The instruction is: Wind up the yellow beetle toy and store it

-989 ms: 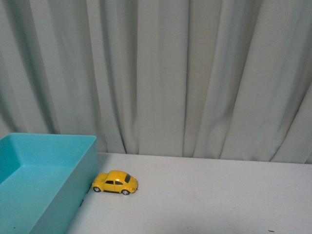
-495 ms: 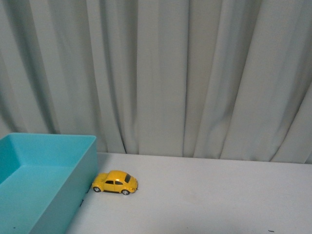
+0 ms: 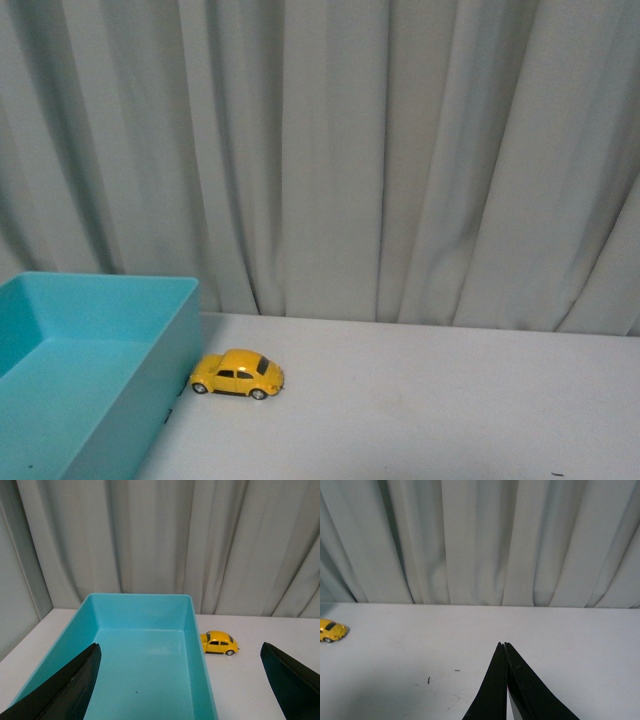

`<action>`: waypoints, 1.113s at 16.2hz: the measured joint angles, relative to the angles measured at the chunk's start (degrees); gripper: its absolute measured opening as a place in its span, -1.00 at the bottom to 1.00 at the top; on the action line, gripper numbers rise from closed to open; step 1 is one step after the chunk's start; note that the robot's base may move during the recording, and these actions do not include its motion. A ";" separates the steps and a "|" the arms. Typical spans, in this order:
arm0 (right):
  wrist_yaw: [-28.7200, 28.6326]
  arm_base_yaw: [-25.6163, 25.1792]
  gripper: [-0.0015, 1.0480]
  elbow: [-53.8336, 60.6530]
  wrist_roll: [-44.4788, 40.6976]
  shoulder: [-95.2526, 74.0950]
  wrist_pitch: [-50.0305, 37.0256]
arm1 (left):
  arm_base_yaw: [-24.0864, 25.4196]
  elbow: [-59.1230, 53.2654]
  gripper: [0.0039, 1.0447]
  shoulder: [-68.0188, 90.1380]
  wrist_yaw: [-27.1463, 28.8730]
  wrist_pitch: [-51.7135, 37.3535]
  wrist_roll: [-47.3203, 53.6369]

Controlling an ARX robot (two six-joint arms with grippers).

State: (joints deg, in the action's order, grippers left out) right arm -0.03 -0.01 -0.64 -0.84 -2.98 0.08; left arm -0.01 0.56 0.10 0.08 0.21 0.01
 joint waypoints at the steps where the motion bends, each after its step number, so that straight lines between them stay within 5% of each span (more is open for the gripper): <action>1: -0.02 0.00 -0.96 -0.04 0.00 2.80 -0.87 | 0.00 0.00 0.88 0.00 -0.04 0.00 0.00; 5: 0.07 0.00 -0.96 0.02 -0.02 2.80 0.13 | 0.00 0.00 0.88 0.00 -0.02 -0.02 0.00; 14: 0.07 0.00 0.86 0.02 0.00 2.80 0.13 | 0.00 0.00 0.88 0.00 -0.04 -0.02 -0.02; 16: 0.07 0.00 0.86 0.02 0.00 2.80 0.11 | 0.00 0.00 0.88 0.00 -0.04 -0.02 0.00; 18: 0.02 0.00 0.87 0.02 0.02 2.78 0.17 | -10.75 16.26 0.88 26.99 30.23 35.63 -24.46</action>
State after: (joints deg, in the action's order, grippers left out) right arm -0.01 -0.01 -0.62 -0.82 -0.21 0.25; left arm -10.76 16.82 27.09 30.30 35.83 -24.45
